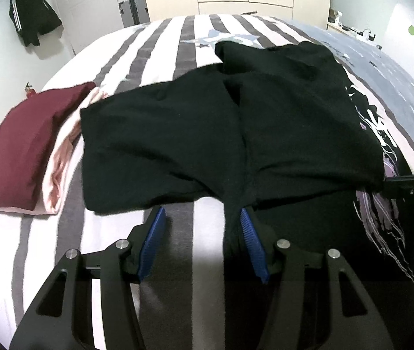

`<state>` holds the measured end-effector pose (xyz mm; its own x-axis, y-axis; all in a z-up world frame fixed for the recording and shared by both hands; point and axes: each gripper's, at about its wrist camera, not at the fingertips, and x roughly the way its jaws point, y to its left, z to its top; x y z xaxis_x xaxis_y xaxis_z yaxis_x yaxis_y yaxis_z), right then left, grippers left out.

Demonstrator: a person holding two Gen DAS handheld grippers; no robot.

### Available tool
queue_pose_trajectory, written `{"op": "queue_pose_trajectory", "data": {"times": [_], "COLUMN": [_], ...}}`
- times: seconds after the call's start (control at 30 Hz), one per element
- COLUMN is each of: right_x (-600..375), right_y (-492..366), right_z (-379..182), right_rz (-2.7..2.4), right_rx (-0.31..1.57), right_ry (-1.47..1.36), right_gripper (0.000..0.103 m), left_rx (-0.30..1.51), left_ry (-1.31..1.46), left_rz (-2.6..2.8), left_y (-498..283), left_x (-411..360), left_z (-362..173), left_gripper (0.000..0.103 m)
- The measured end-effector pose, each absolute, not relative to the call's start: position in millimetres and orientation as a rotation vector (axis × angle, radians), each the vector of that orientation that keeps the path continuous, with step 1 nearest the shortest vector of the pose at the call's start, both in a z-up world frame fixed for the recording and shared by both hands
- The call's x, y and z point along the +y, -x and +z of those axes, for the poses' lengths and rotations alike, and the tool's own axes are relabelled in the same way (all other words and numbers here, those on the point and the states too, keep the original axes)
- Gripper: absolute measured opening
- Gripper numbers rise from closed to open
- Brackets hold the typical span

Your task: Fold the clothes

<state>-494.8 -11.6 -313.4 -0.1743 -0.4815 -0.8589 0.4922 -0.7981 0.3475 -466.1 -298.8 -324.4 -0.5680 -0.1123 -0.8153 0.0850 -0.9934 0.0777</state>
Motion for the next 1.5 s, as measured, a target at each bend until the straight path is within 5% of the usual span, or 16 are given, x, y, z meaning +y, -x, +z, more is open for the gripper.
{"op": "queue_pose_trajectory", "data": {"times": [0.2,0.43,0.6,0.73,1.07,1.23,1.5], "right_x": [5.0,-14.5,-34.1,-27.6,-60.2,-29.2,-79.3], "right_y": [493.2,529.7,557.2,566.8,623.2,658.0,645.5], "right_z": [-301.9,-290.0,-305.4,-323.7,-302.9,-319.4,-270.8], "right_rz": [-2.091,-2.152,-2.188,-2.224,-2.290,-2.433,-2.331], "right_rx": [-0.055,-0.119,-0.084,-0.090,0.000,-0.116,-0.009], "right_ry": [-1.429,-1.345,-1.356,-1.430,-1.339,-1.448,-1.205], "right_gripper": [0.006,0.007,0.018,0.012,0.019,0.000,0.008], "left_rx": [0.058,-0.031,-0.045,-0.035,-0.029,-0.022,-0.010], "left_ry": [-1.375,-1.450,-1.416,-1.419,-1.415,-1.417,-1.421], "left_rz": [-2.809,-2.726,-2.706,-2.706,-2.691,-2.687,-2.704], "left_y": [466.6,487.4,488.0,483.5,477.4,477.1,475.6], "left_x": [-288.7,-286.9,-293.8,-294.0,-296.4,-295.8,-298.5], "left_z": [-306.6,-329.6,-330.4,-331.9,-336.5,-338.5,-339.9], "left_gripper": [0.051,0.052,0.052,0.052,0.053,0.054,0.054]}}
